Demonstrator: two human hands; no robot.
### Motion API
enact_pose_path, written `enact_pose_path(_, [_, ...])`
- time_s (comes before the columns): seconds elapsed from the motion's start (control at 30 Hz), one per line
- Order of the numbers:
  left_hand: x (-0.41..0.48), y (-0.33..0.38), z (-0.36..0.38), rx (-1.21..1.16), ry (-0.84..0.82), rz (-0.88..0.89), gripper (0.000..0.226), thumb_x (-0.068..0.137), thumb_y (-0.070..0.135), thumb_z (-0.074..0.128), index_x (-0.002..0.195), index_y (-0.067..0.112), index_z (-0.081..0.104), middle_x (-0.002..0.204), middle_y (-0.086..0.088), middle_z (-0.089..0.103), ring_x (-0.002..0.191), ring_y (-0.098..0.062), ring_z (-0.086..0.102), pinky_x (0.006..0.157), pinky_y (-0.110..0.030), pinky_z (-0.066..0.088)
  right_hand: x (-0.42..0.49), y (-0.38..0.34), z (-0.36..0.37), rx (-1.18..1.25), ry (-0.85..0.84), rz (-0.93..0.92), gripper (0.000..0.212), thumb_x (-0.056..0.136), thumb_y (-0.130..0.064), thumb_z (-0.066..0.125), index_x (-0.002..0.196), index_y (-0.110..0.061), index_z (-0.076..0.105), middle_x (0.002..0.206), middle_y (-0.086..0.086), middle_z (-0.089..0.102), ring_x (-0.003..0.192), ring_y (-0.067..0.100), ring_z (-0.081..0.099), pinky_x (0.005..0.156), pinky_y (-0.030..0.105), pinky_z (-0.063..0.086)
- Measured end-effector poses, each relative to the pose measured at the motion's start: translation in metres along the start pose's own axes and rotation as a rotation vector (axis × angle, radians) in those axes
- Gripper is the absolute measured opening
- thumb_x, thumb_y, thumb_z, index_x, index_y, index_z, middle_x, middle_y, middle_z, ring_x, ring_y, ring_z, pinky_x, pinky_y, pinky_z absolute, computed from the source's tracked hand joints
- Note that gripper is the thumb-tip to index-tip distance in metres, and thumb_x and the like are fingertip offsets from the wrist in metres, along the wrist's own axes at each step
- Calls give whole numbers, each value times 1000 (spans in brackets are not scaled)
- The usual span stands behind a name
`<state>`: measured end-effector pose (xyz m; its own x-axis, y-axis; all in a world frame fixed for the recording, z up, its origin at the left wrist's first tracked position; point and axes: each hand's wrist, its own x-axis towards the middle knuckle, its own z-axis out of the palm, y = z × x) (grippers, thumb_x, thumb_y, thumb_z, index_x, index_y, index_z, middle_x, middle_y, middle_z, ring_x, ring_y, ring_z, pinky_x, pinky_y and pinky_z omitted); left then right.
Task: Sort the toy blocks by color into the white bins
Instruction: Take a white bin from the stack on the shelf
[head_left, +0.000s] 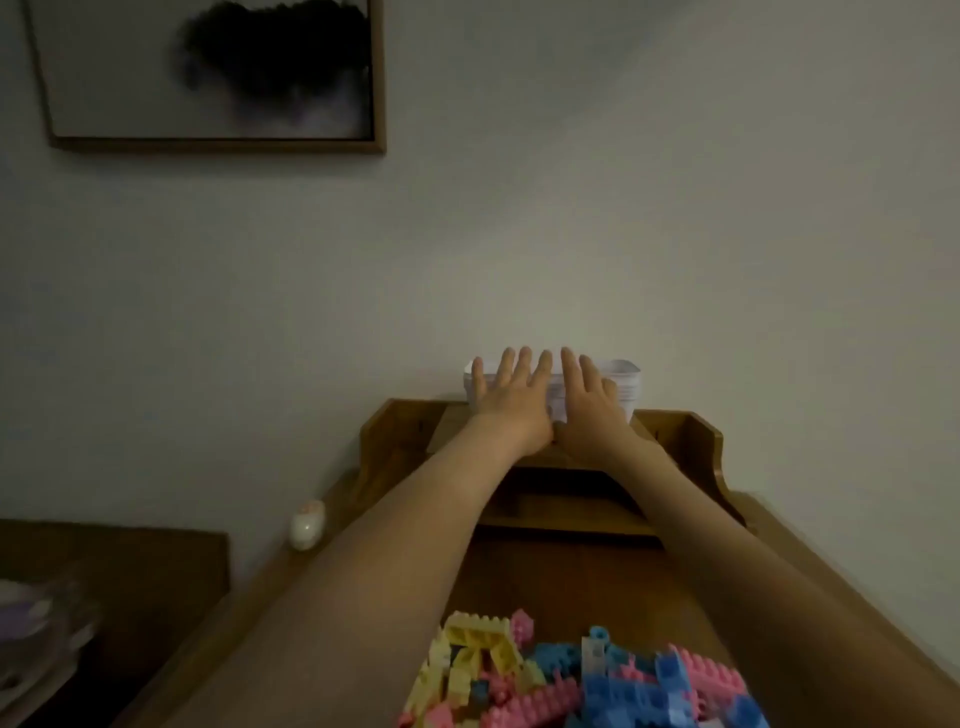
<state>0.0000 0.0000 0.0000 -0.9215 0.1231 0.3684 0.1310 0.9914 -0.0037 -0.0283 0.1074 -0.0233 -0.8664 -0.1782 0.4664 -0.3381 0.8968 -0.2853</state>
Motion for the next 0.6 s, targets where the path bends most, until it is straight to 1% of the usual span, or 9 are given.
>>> enact_pose_path(0.07, [9, 0, -1, 70, -53, 2, 78, 96, 23, 45, 149, 22, -12, 159, -5, -7, 145, -23, -14, 110, -56, -15, 4, 2, -1, -37, -39, 1, 86, 90, -19, 53, 149, -17, -10, 158, 7, -4, 144, 29, 3, 113, 42, 19])
enact_pose_path(0.1, [13, 1, 0, 79, -67, -6, 76, 95, 16, 47, 151, 19, -5, 158, -7, 3, 146, -24, -5, 111, -57, -14, 5, 3, -3, -58, -62, 10, 85, 89, -15, 53, 149, -16, -7, 157, 9, 0, 143, 31, 6, 112, 42, 21])
enact_pose_path(0.13, [17, 1, -1, 72, -47, -14, 70, 93, 11, 47, 150, 16, 7, 155, -8, 17, 144, -24, 8, 112, -57, -9, 5, 2, -6, -59, -60, 21, 81, 89, -12, 53, 149, -13, -1, 155, 11, 7, 140, 32, 12, 110, 41, 24])
enact_pose_path(0.2, [21, 4, -1, 92, 36, 3, 47, 93, 8, 44, 139, 14, 36, 140, -9, 36, 134, -26, 28, 114, -53, 8, 5, 0, -8, -130, 21, 10, 61, 89, -9, 50, 143, -6, 22, 144, 17, 24, 129, 35, 26, 103, 37, 30])
enact_pose_path(0.27, [22, 2, -1, 141, 110, 42, 34, 95, 9, 41, 127, 14, 51, 130, -10, 42, 126, -27, 34, 106, -44, 23, 3, 0, -8, -216, 178, -42, 38, 89, -6, 46, 128, -3, 45, 129, 18, 39, 115, 35, 36, 92, 37, 33])
enact_pose_path(0.33, [25, -3, -1, 166, 142, 81, 30, 96, 8, 37, 120, 14, 55, 126, -11, 46, 121, -28, 38, 98, -41, 30, 2, 0, -7, -265, 255, -72, 28, 89, -1, 44, 114, -3, 55, 117, 17, 47, 107, 33, 40, 84, 36, 35])
enact_pose_path(0.4, [24, -5, -2, 157, 142, 115, 28, 96, 4, 36, 115, 11, 55, 121, -12, 54, 116, -30, 45, 95, -39, 33, 0, -2, -8, -243, 251, -67, 25, 88, 4, 43, 108, -2, 57, 112, 17, 49, 104, 32, 44, 76, 34, 36])
enact_pose_path(0.47, [22, -5, -4, 157, 186, 150, 25, 94, 2, 38, 111, 8, 55, 117, -12, 58, 112, -30, 49, 93, -36, 33, 0, -6, -10, -179, 231, -19, 22, 88, 7, 42, 105, 0, 55, 109, 18, 51, 96, 33, 52, 67, 34, 37])
enact_pose_path(0.6, [18, -7, -6, 30, 331, 164, 21, 93, 1, 39, 103, 6, 56, 112, -13, 59, 107, -29, 49, 84, -32, 34, 3, -8, -13, -48, 287, 6, 19, 90, 8, 41, 98, 2, 56, 102, 21, 55, 84, 32, 56, 67, 31, 39])
